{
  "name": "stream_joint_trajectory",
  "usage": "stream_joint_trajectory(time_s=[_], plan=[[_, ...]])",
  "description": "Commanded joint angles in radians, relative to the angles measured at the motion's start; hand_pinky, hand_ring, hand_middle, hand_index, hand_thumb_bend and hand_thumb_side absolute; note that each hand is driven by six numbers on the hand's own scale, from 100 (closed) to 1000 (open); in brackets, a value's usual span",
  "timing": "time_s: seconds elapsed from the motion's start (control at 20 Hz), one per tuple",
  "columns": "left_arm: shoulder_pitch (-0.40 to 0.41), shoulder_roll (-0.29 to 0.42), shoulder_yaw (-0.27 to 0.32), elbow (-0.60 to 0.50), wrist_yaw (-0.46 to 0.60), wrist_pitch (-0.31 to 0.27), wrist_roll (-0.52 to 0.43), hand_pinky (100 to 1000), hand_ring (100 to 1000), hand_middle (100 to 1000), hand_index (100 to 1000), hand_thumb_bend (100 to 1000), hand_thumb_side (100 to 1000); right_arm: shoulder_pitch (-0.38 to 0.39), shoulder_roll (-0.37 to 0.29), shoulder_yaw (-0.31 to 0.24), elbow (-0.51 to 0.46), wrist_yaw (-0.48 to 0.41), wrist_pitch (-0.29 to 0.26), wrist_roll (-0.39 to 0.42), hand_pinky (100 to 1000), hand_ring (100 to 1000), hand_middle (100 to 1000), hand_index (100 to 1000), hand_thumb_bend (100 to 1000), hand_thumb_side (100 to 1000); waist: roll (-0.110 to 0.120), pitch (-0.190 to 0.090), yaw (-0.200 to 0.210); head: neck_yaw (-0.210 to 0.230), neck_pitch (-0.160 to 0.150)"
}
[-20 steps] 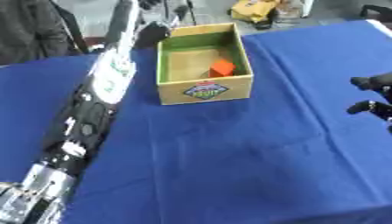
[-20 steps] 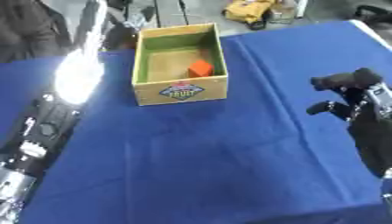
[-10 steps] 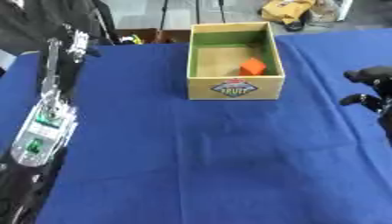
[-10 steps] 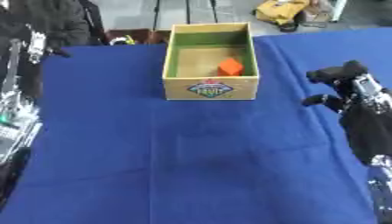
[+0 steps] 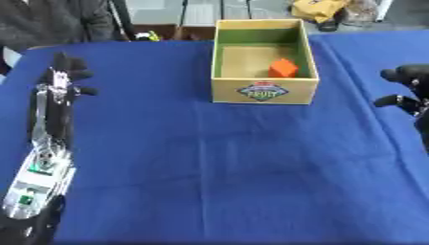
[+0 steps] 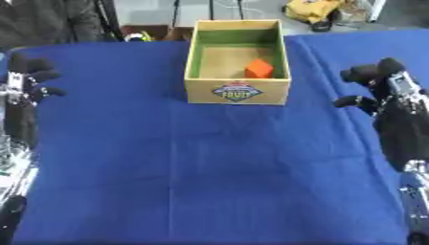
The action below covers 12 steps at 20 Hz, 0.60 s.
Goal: Pick up objects on the table and place them in the box.
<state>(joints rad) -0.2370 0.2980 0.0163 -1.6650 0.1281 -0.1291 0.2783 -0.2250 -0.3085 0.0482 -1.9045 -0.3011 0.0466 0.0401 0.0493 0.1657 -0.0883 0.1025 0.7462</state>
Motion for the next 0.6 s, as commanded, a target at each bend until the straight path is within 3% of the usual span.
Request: stream_joint_trajectory(time_s=[0.05, 0.6], plan=[[-0.001, 0.003, 0.016, -0.019, -0.007, -0.01, -0.002, 516, 691, 644, 709, 710, 826, -0.006, -0.004, -0.011, -0.01, 0.004, -0.001, -0.006, 564, 845, 602, 672, 100, 759, -0.004, -0.013, 0.001, 0.001, 0.007], [0.017, -0.023, 0.017, -0.019, -0.019, -0.019, -0.022, 516, 691, 644, 706, 710, 828, -0.005, 0.0, -0.017, -0.013, 0.005, -0.001, -0.013, 564, 844, 601, 672, 100, 758, -0.008, -0.011, -0.007, -0.005, 0.011]])
